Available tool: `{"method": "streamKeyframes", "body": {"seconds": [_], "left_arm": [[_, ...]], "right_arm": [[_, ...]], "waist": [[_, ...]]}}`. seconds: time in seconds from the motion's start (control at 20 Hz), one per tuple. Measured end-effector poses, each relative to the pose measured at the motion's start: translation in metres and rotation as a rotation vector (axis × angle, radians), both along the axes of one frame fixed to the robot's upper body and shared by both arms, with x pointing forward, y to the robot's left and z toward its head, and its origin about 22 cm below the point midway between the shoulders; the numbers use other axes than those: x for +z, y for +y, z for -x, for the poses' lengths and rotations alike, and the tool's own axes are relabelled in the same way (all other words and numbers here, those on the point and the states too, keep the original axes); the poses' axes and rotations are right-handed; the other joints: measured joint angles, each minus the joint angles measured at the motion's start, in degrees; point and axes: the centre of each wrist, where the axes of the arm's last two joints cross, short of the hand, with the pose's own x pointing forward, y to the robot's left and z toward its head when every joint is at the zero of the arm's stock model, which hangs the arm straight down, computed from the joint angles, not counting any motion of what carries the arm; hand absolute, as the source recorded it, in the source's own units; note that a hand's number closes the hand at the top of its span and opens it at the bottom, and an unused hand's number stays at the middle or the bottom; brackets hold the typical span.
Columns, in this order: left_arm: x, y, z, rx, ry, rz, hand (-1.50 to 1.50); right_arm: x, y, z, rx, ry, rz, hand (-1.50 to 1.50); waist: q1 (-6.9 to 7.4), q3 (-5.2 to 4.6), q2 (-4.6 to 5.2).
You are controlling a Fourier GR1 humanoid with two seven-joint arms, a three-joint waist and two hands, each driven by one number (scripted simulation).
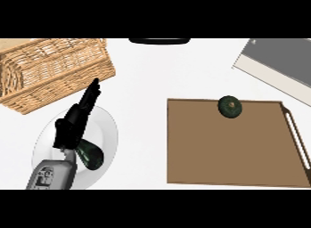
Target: Pick the lemon from the tray and place it in the tiered shelf
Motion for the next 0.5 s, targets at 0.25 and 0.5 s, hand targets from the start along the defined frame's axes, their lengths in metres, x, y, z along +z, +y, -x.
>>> {"method": "streamKeyframes", "body": {"seconds": [0.25,0.5], "left_arm": [[0.001,0.003,-0.005,-0.004,-0.003,-0.003,0.00],[0.002,0.002,-0.007,0.001,-0.004,-0.008,0.00]], "right_arm": [[-0.006,-0.018,-0.001,0.026,-0.039,-0.015,1.50],[-0.021,-0.046,0.004,-0.053,0.015,-0.024,-1.50]], "waist": [[0.04,-0.01,0.08],[-0.10,-0.10,0.02]]}}
